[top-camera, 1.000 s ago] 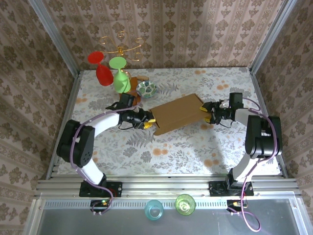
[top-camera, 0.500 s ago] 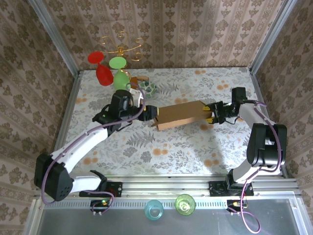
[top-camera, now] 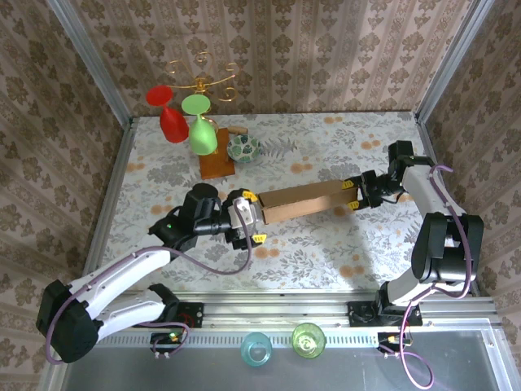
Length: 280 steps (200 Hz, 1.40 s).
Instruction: Fold the paper box
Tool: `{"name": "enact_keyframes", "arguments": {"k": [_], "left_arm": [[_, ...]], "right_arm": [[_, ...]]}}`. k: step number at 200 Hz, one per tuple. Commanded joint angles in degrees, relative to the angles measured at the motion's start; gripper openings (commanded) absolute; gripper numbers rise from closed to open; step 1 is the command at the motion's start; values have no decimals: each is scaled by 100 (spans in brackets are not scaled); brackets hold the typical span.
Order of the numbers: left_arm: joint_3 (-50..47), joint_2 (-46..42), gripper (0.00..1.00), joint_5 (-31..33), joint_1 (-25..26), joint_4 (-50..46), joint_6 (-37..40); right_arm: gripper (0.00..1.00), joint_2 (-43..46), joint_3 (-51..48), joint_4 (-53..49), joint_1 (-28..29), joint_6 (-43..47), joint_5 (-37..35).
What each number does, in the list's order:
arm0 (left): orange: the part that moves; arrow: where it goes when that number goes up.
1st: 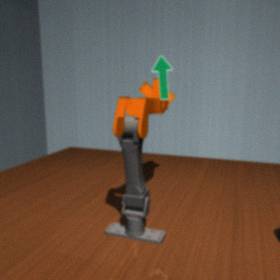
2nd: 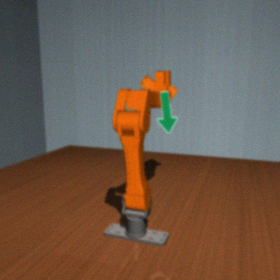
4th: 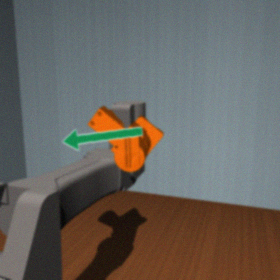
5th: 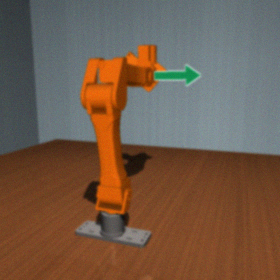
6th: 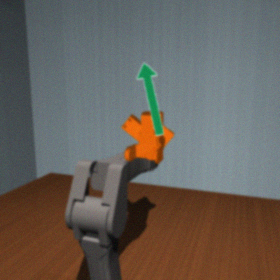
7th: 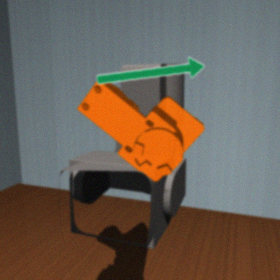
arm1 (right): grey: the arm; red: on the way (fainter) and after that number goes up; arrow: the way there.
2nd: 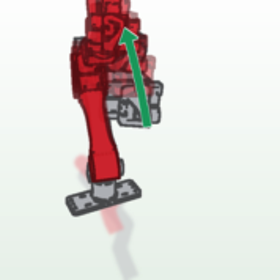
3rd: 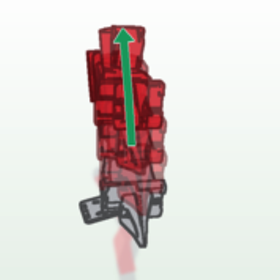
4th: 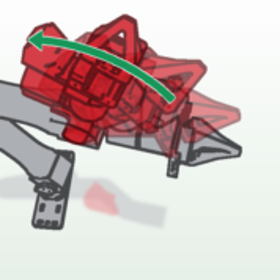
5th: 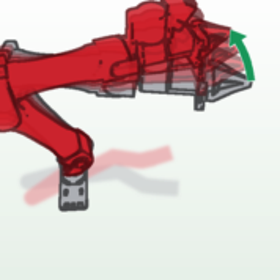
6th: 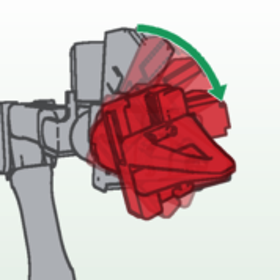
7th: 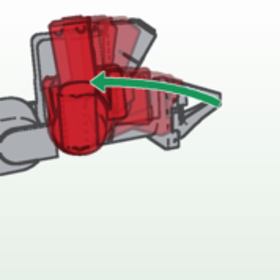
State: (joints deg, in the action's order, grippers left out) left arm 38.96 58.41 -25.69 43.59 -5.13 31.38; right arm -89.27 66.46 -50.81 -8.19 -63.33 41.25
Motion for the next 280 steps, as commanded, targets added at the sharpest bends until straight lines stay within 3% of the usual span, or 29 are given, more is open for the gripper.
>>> {"name": "enact_keyframes", "arguments": {"k": [1,90,102,129,192,280], "left_arm": [[-390,204,100,136,-37,698,611],[-306,1573,100,380,-226,2622,105],[-286,1618,100,171,-294,2768,-103],[-224,1759,96,-318,-278,2792,-249],[91,2025,80,-327,-263,2134,-211],[41,2138,65,-322,-141,2189,-56]], "right_arm": [[46,-115,310,-512,28,108,-29],[45,-250,412,-641,23,78,-47],[46,-253,380,-611,11,70,-40],[45,-291,372,-545,5,-8,-10],[46,-398,454,-474,6,-186,88],[45,-468,447,-314,-8,-450,190]]}}
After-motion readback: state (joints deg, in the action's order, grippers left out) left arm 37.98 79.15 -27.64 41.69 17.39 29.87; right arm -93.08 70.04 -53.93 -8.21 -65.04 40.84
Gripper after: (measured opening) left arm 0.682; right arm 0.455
